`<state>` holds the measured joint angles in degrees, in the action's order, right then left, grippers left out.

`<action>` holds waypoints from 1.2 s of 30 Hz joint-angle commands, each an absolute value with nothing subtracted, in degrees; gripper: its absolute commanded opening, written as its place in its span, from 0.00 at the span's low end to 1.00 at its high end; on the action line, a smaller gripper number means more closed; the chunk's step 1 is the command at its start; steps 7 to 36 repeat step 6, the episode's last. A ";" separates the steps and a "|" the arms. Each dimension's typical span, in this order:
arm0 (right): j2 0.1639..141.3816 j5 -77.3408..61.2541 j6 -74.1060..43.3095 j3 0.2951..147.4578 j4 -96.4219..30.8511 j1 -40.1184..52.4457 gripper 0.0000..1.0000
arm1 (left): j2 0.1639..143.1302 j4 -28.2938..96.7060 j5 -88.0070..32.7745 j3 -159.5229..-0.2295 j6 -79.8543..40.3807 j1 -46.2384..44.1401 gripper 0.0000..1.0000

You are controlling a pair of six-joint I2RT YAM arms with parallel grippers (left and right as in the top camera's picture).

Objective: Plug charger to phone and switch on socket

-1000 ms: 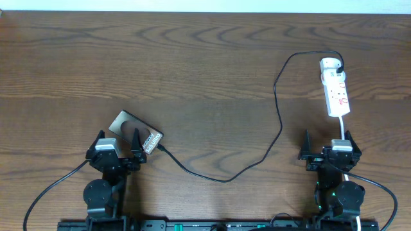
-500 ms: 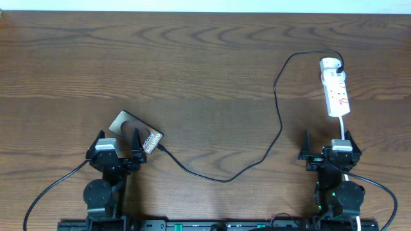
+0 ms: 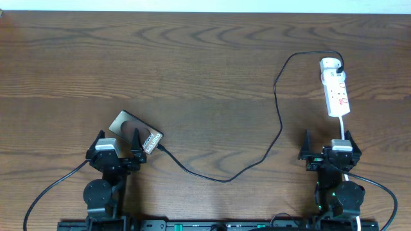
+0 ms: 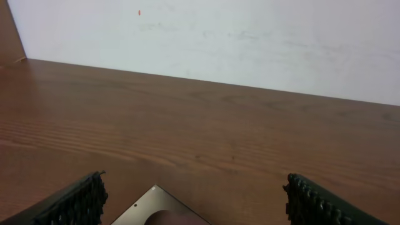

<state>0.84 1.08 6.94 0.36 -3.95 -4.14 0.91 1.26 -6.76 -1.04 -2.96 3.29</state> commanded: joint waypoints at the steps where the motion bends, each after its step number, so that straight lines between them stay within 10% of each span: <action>1: 0.64 1.32 7.57 0.32 -4.14 -3.70 0.99 | 0.67 3.42 -8.36 -0.27 -3.05 3.57 0.88; 36: 0.64 1.32 7.57 0.32 -4.14 -3.70 0.99 | 0.67 3.42 -8.36 -0.27 -3.03 3.57 0.88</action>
